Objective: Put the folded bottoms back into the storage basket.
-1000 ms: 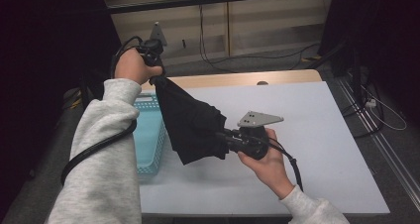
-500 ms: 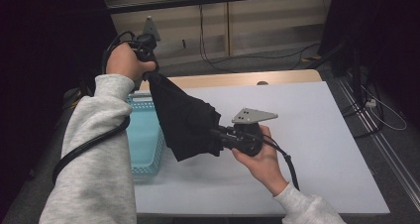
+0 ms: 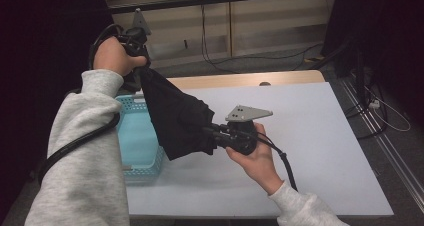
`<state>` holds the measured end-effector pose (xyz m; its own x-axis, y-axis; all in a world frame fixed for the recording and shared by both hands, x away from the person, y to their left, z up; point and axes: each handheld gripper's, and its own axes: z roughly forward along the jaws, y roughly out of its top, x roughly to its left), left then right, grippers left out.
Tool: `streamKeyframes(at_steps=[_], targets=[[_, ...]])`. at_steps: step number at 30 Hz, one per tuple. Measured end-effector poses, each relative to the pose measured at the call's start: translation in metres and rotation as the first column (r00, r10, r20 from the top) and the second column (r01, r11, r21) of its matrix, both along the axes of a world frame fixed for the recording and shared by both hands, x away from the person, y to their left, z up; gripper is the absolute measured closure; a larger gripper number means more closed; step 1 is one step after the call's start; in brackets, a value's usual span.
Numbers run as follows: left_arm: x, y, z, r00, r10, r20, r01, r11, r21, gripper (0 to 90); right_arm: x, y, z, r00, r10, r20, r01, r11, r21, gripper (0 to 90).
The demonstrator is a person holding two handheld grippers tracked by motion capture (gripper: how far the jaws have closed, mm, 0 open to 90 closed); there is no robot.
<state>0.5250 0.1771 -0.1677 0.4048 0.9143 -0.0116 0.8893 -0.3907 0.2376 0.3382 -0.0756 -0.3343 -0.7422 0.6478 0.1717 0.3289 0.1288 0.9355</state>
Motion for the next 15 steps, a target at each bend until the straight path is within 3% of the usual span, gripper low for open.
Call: streamKeyframes(at_steps=[15], targets=[[-0.001,0.031,0.012,0.9989,0.045,0.014,-0.045,0.999,0.006,82.1,0.005,0.03,0.011,0.9985,0.053,0.006,-0.054,0.999,0.004,80.8]])
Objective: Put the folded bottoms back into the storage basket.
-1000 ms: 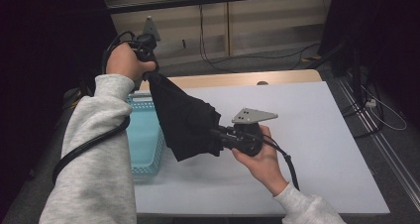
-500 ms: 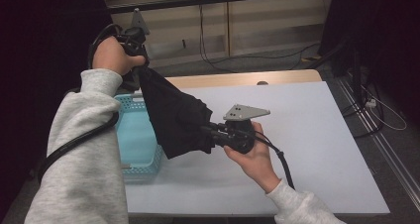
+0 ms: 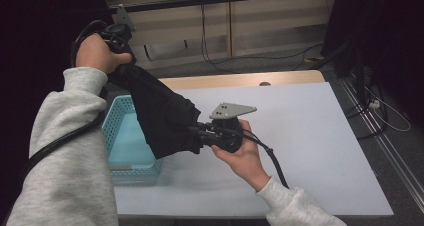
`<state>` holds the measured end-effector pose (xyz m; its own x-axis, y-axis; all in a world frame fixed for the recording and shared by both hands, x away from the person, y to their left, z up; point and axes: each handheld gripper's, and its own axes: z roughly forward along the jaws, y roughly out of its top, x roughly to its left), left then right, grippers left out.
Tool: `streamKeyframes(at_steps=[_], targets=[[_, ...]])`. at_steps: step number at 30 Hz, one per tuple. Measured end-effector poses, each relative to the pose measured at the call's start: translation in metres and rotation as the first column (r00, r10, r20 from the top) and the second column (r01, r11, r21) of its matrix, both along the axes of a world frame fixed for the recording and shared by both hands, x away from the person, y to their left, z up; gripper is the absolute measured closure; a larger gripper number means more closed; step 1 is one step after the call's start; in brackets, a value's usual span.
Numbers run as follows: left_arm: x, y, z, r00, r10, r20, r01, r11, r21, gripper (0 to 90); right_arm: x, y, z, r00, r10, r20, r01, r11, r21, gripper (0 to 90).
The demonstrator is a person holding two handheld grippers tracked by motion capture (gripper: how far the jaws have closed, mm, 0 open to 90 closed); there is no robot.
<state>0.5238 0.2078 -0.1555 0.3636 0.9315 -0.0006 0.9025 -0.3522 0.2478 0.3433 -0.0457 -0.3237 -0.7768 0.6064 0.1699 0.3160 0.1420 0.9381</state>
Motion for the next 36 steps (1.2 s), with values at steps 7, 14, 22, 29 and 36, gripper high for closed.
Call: streamKeyframes(at_steps=[7,14,22,29,36], targets=[[-0.001,0.011,0.004,0.9996,0.022,0.016,-0.022,0.9998,-0.002,82.1,0.003,0.013,0.003,0.9997,0.024,0.002,-0.024,1.0,-0.001,80.8],[-0.002,0.02,0.003,0.9994,0.03,0.017,-0.03,0.9995,-0.01,82.1,0.004,0.023,0.0,0.9992,0.04,-0.005,-0.04,0.999,0.001,80.8],[-0.002,0.032,0.001,0.999,0.037,0.025,-0.036,0.9992,-0.019,82.1,0.006,0.031,-0.001,0.9988,0.048,-0.005,-0.048,0.999,0.005,80.8],[-0.002,0.042,-0.002,0.9982,0.051,0.032,-0.05,0.9985,-0.021,82.1,0.006,0.042,-0.003,0.9979,0.064,-0.001,-0.064,0.998,-0.005,80.8],[-0.002,0.054,-0.009,0.9969,0.073,0.029,-0.072,0.9971,-0.024,82.1,0.008,0.055,-0.005,0.996,0.089,-0.001,-0.089,0.996,-0.011,80.8]])
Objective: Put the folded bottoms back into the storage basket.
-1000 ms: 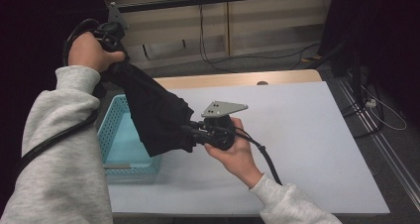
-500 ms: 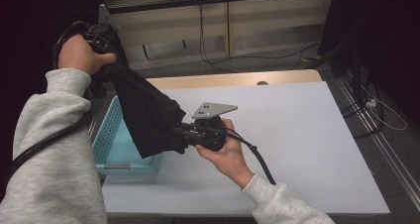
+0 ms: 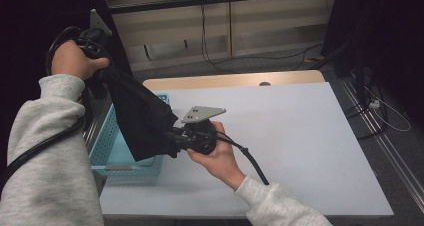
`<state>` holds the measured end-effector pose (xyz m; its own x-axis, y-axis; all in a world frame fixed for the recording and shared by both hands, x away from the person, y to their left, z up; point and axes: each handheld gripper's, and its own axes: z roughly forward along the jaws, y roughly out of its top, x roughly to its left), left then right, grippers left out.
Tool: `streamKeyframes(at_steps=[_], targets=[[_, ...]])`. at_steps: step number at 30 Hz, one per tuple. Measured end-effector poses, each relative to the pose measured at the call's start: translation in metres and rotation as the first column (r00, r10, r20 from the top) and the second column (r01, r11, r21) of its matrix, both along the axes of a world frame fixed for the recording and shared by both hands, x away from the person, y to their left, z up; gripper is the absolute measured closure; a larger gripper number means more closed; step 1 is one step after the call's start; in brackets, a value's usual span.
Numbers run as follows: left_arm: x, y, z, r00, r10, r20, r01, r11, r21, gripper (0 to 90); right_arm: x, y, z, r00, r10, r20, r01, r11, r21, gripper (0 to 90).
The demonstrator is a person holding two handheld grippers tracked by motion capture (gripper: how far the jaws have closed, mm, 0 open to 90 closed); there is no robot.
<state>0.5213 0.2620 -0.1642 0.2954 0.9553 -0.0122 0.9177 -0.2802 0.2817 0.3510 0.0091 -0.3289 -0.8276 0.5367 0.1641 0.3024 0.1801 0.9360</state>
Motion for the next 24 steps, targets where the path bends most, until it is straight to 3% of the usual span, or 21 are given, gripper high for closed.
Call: streamKeyframes(at_steps=[13,24], targets=[[0.007,0.017,-0.014,0.9989,0.032,-0.033,-0.031,0.9988,0.038,82.1,0.005,0.018,-0.01,1.0,0.001,0.006,-0.001,1.0,-0.023,80.8],[0.01,0.028,-0.022,0.9988,0.043,-0.024,-0.042,0.9981,0.045,82.1,0.008,0.032,-0.015,0.9998,0.021,0.003,-0.021,0.999,-0.033,80.7]])
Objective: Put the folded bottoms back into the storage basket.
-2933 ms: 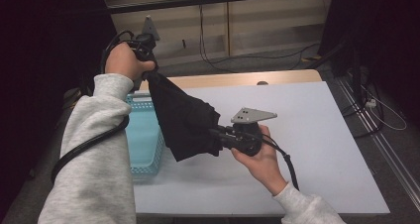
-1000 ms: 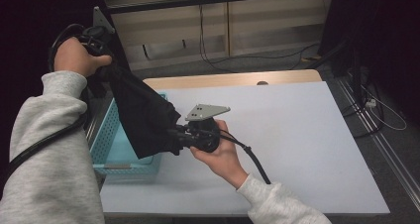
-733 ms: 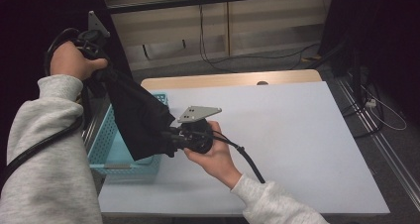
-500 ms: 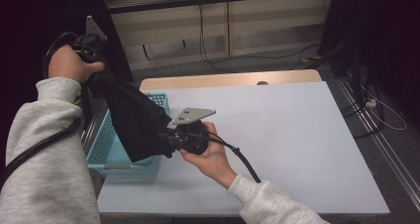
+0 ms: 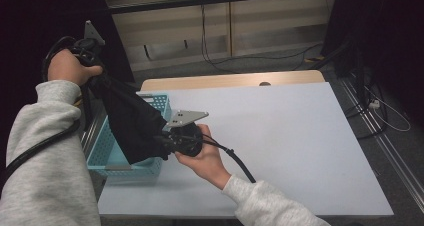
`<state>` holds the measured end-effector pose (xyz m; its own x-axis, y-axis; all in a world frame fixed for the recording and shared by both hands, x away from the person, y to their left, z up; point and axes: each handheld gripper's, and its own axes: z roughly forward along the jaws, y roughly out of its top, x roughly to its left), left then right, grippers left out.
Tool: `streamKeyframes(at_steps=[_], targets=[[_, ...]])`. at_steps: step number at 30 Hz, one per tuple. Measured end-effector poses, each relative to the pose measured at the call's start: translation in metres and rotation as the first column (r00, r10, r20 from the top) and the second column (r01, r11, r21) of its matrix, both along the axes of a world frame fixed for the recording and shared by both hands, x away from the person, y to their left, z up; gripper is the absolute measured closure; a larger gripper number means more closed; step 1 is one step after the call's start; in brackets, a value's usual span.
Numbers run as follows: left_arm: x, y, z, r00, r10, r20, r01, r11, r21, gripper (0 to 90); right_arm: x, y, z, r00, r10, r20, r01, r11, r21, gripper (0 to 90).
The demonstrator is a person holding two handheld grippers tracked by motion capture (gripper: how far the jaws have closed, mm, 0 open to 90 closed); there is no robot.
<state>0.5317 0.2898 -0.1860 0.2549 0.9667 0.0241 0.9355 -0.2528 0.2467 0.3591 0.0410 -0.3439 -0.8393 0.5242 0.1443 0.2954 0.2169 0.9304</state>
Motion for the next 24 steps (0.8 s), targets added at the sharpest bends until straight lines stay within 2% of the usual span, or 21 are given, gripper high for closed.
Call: streamKeyframes(at_steps=[13,16,18,19,20,21,22,24], targets=[[0.002,0.021,-0.011,0.9998,0.016,0.013,-0.016,0.9997,-0.017,82.1,0.005,0.017,-0.01,0.9997,0.012,-0.021,-0.012,1.0,0.01,80.6],[0.007,0.023,-0.013,0.9995,0.007,0.031,-0.006,0.9998,-0.018,82.1,0.006,0.021,-0.011,0.9998,0.01,-0.019,-0.009,1.0,0.012,80.6],[0.012,0.025,-0.018,0.9974,-0.015,0.071,0.016,0.9999,-0.003,81.7,0.009,0.025,-0.01,1.0,-0.001,-0.006,0.001,1.0,0.014,80.3],[0.014,0.026,-0.022,0.9932,-0.028,0.113,0.027,0.9996,0.011,79.7,0.012,0.029,-0.01,1.0,-0.003,-0.002,0.003,1.0,0.015,78.7],[0.016,0.027,-0.029,0.9882,-0.029,0.15,0.024,0.999,0.038,73.9,0.015,0.033,-0.012,1.0,0.004,0.001,-0.004,1.0,0.008,74.8],[0.017,0.027,-0.034,0.9828,-0.044,0.18,0.033,0.9976,0.061,56.8,0.019,0.035,-0.015,1.0,0.004,-0.006,-0.004,1.0,-0.007,66.8],[0.017,0.028,-0.04,0.9786,-0.059,0.197,0.046,0.9965,0.071,43.0,0.02,0.035,-0.016,1.0,-0.004,-0.004,0.003,1.0,-0.015,63.1],[0.015,0.026,-0.049,0.9842,-0.055,0.168,0.048,0.998,0.04,44.2,0.018,0.03,-0.015,0.9992,-0.014,0.038,0.016,0.998,-0.062,55.7]])
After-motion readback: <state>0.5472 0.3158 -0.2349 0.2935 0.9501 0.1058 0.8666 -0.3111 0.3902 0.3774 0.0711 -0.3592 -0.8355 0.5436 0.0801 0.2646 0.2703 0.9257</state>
